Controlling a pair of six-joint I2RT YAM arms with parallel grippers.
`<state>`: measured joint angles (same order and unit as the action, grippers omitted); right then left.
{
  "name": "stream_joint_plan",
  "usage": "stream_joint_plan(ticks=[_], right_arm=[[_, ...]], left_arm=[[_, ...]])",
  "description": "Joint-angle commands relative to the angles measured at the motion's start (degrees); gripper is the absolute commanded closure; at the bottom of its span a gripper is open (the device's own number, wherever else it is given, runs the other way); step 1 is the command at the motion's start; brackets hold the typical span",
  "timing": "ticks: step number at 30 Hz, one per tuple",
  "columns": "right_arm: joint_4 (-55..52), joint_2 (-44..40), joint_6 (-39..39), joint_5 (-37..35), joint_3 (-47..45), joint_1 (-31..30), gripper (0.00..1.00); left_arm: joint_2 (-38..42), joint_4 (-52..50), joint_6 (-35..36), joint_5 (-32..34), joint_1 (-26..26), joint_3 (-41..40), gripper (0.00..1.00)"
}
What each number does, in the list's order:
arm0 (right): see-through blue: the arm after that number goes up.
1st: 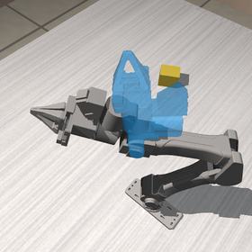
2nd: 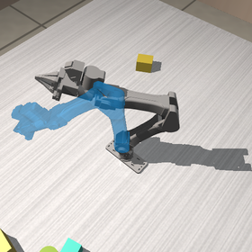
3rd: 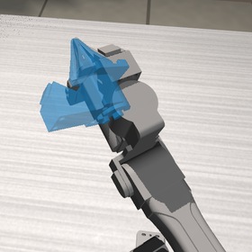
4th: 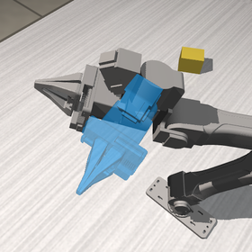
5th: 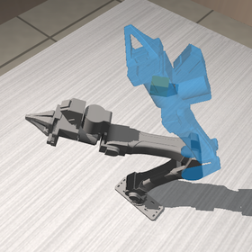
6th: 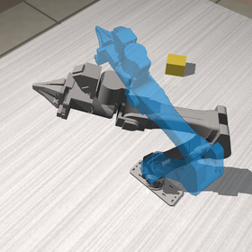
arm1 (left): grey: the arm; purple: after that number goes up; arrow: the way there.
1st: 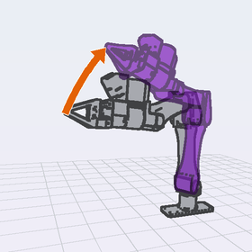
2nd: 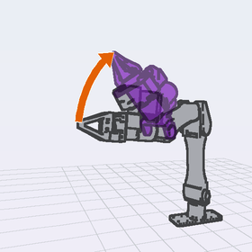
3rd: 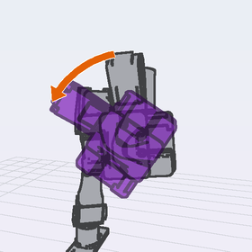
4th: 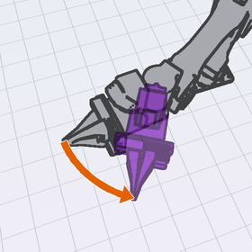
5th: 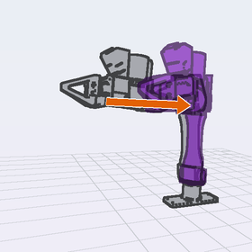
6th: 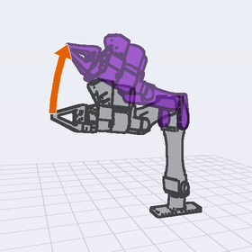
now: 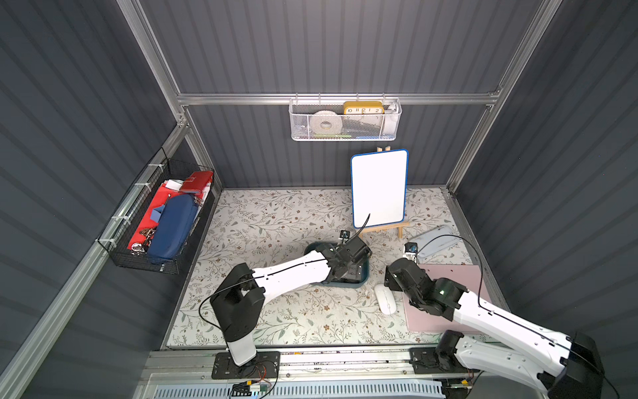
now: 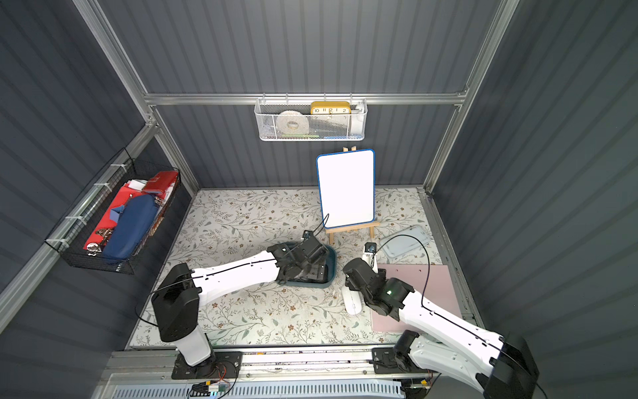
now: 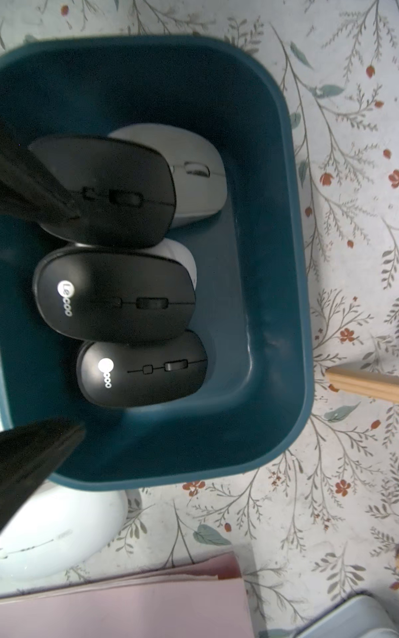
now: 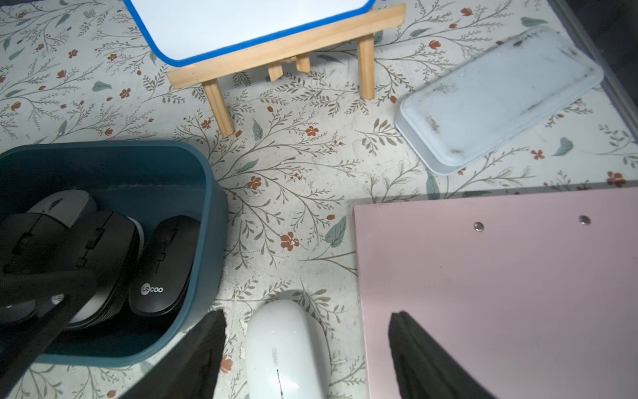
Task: Take out the mouse from the storage box
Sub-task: Pick up the mouse from the storage box.
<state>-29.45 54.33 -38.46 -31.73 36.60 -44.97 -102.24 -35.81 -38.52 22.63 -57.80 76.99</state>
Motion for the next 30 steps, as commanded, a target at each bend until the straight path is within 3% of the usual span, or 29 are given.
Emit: stream_joint_plan(ticks=[1, 10, 24, 30], right_arm=[[1.5, -2.8, -1.6, -1.1, -2.4, 0.5, 0.2], [1.9, -7.4, -2.0, 0.3, -4.7, 0.8, 0.19], [2.6, -6.8, -2.2, 0.5, -5.3, 0.8, 0.19], [2.6, -6.6, -2.5, 0.6, -5.5, 0.9, 0.19]], left_arm=[[-3.8, -5.3, -2.3, 2.3, 0.1, 2.9, 0.08], [-8.2, -5.2, -2.5, 2.1, 0.1, 6.0, 0.08], [-12.9, -9.0, -3.5, 5.8, 0.1, 7.7, 0.23], [-13.5, -8.4, -3.1, 5.8, 0.1, 7.5, 0.24]])
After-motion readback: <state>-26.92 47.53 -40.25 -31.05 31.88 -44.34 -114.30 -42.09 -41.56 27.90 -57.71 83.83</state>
